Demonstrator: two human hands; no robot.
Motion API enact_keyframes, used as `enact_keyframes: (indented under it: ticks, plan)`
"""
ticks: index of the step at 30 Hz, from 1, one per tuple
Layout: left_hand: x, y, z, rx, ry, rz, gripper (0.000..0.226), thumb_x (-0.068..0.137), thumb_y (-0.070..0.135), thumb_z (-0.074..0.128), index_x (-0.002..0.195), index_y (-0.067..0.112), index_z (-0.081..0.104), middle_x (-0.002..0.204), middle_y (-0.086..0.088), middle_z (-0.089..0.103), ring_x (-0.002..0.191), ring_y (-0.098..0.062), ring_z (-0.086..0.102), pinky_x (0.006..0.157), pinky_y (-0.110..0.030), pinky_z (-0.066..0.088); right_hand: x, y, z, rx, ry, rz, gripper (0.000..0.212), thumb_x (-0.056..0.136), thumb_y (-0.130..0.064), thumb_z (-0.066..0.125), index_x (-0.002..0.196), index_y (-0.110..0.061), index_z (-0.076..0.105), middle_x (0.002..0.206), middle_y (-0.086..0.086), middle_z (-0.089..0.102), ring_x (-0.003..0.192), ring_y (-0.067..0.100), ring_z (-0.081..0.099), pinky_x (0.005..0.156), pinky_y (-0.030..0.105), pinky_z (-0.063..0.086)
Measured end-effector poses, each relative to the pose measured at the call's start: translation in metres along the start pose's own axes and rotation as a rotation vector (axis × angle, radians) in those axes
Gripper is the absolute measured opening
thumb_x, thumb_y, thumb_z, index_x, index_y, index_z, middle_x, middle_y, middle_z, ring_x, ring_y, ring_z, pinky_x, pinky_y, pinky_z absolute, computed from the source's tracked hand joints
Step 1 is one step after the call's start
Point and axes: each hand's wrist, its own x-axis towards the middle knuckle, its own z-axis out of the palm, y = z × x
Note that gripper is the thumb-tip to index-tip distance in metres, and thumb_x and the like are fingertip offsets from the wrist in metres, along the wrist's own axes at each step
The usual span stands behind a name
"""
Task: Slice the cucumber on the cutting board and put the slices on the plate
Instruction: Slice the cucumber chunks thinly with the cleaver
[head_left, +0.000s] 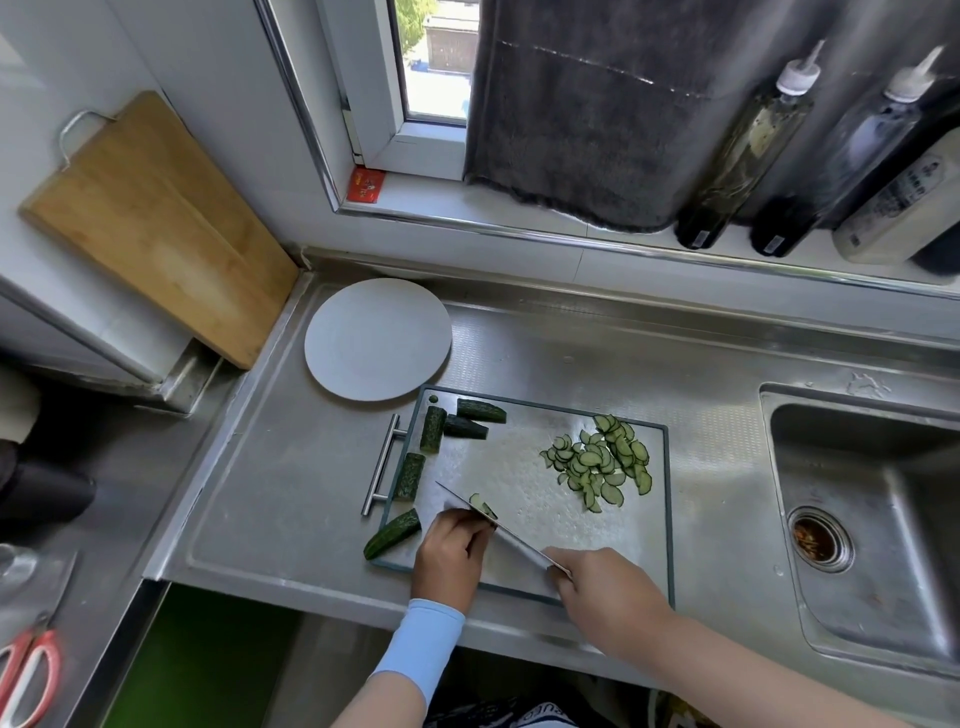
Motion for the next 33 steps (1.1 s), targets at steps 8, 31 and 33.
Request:
enact_keyframes:
  ticks: [8, 31, 33]
  plan:
    - [-0.001, 0.000, -0.002, 0.002, -0.030, -0.004, 0.022, 0.067, -0.003, 0.083, 0.082, 0.011, 0.075, 0.086, 0.000, 0.067, 0.087, -0.009, 0.058, 0.085, -0.005, 0.038, 0.024, -0.019, 0.001, 0.051, -0.042, 0.033, 0.028, 0.096, -0.019, 0.039, 0.068, -0.024, 0.043, 0.062, -0.004, 0.049, 0.061, 0.019, 0.044, 0.057, 0.032, 0.035]
    - [0.000, -0.003, -0.002, 0.007, 0.032, 0.045, 0.009, 0.081, 0.016, 0.069, 0.083, 0.010, 0.074, 0.084, -0.004, 0.065, 0.087, -0.011, 0.055, 0.090, -0.007, 0.036, 0.003, -0.001, 0.000, 0.000, 0.014, -0.015, 0.021, 0.102, -0.028, 0.039, 0.090, -0.021, 0.055, 0.074, 0.002, 0.062, 0.066, 0.019, 0.051, 0.057, 0.027, 0.037]
    - [0.000, -0.002, -0.001, 0.005, 0.043, 0.043, 0.017, 0.084, 0.022, 0.062, 0.082, 0.010, 0.075, 0.084, -0.003, 0.066, 0.087, -0.011, 0.056, 0.088, -0.008, 0.038, 0.004, -0.002, 0.001, 0.015, 0.009, -0.003, 0.022, 0.102, -0.027, 0.039, 0.089, -0.020, 0.054, 0.073, 0.002, 0.062, 0.064, 0.019, 0.049, 0.057, 0.028, 0.036]
